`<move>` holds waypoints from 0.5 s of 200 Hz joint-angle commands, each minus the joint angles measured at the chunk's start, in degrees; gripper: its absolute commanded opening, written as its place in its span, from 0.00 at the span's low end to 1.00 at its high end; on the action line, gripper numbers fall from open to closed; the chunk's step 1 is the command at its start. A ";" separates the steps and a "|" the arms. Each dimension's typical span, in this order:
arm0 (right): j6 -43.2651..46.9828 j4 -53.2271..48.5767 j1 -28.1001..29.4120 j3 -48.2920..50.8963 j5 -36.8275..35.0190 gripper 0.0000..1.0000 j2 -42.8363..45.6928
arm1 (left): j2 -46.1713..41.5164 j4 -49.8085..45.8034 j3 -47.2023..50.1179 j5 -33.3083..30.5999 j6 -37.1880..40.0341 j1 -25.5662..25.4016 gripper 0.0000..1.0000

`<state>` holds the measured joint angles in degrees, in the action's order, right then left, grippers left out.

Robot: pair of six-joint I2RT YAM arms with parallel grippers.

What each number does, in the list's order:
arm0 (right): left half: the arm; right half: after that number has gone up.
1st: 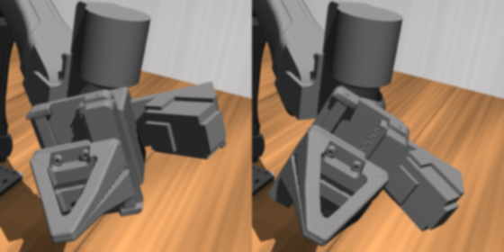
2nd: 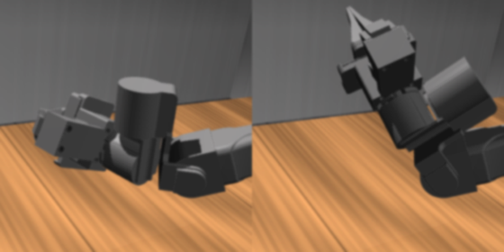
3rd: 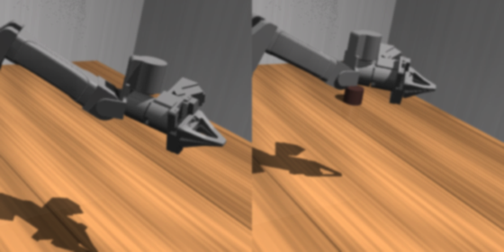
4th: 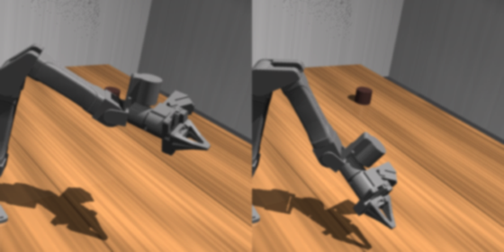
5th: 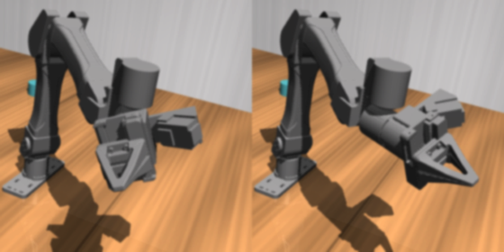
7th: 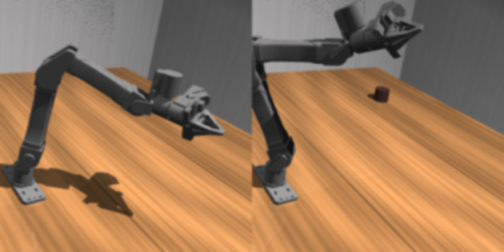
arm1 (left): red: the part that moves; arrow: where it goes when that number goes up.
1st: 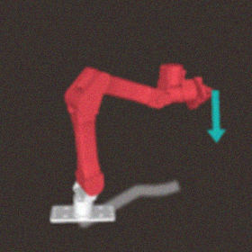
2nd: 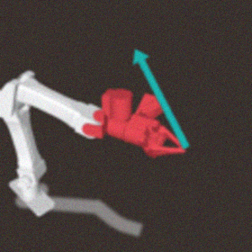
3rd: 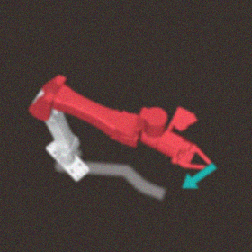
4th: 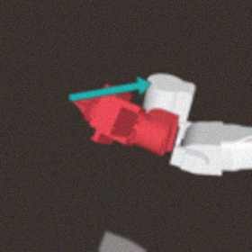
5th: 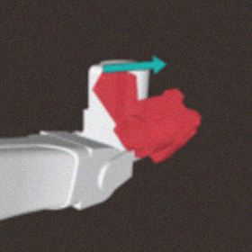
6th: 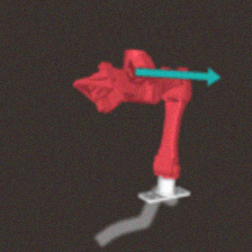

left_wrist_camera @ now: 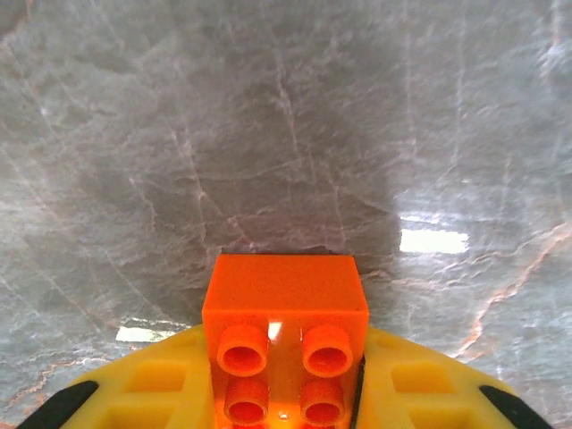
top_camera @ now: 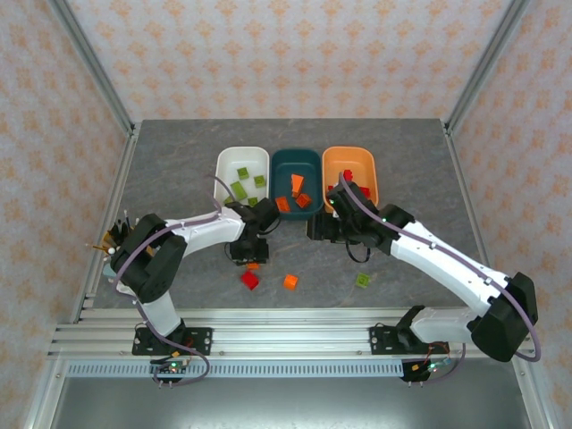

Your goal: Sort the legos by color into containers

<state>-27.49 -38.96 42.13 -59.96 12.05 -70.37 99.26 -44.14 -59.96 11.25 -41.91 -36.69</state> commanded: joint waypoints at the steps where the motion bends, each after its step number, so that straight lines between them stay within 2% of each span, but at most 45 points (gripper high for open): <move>1: -0.99 -0.56 0.41 0.20 -1.07 0.67 1.98 | -2.14 -2.53 -4.20 -4.51 0.15 -0.14 0.28; 42: -4.36 1.09 0.25 0.58 -6.84 0.67 6.49 | -0.99 -8.91 -20.28 -6.54 2.12 0.02 0.28; 73: -7.04 5.89 -0.52 0.67 -9.85 0.68 7.55 | 7.17 -11.85 -33.89 -7.55 3.48 1.05 0.28; 100: -7.19 7.73 -3.23 -1.11 -8.55 0.69 6.45 | 16.82 -14.32 -46.61 -10.81 4.88 2.60 0.28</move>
<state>-33.06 -34.46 40.93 -59.94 5.45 -63.35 107.96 -53.01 -99.02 5.78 -39.35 -35.81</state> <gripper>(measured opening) 0.687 0.318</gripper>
